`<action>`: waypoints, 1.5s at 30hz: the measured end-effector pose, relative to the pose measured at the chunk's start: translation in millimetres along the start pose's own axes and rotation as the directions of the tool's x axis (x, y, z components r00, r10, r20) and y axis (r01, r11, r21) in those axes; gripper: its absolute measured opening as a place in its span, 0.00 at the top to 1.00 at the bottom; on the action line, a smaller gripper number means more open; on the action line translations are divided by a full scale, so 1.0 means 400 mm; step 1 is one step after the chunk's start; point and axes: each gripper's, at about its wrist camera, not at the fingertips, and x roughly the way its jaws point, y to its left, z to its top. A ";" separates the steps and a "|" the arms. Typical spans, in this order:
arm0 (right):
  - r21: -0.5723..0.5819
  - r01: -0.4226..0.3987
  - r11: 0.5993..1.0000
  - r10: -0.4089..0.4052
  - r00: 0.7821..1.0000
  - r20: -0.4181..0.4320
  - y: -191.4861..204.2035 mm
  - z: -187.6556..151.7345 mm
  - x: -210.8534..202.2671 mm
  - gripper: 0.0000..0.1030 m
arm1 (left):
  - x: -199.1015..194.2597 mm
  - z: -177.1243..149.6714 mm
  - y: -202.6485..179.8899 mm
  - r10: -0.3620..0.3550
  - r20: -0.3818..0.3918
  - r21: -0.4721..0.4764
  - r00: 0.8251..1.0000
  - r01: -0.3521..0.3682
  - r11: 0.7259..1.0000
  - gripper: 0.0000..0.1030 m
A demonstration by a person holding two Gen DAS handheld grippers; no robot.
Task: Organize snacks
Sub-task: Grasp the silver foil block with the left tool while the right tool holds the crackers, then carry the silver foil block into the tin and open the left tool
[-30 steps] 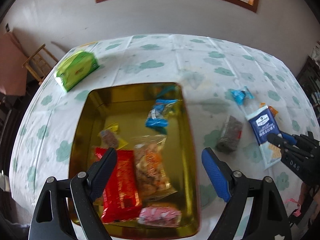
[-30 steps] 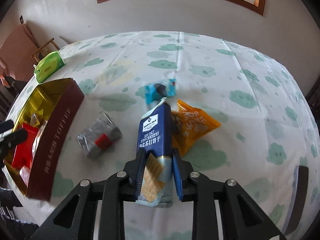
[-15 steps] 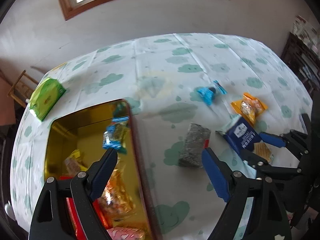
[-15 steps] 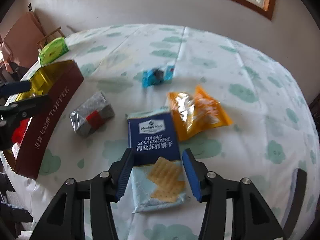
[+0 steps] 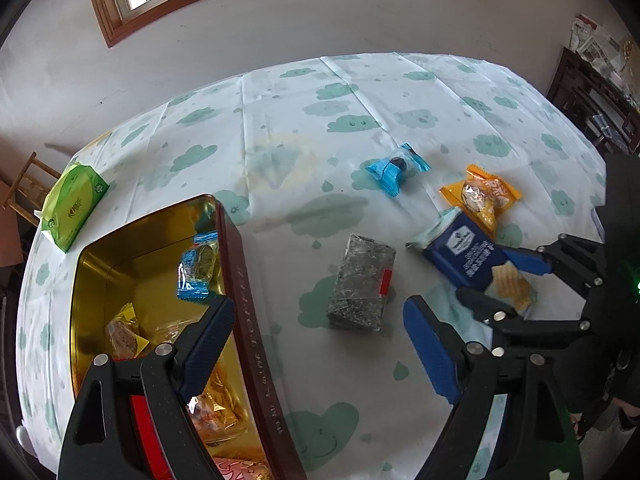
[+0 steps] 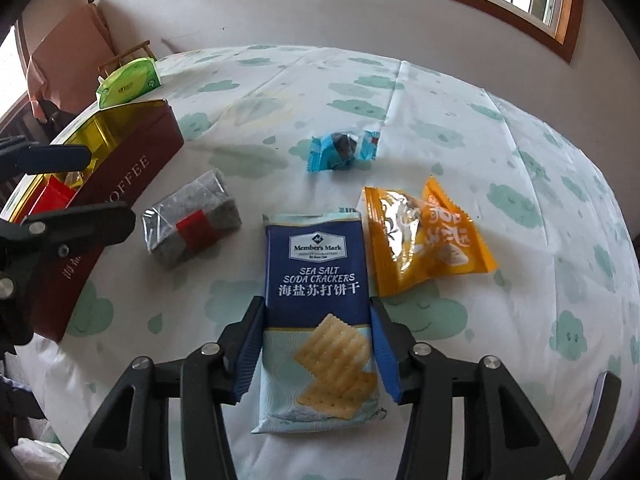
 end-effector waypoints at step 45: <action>0.156 0.104 0.982 -0.114 0.992 0.057 -0.142 -0.039 -0.021 0.50 | 0.035 -0.021 -0.060 -0.077 -0.082 -0.022 0.994 0.076 0.997 0.69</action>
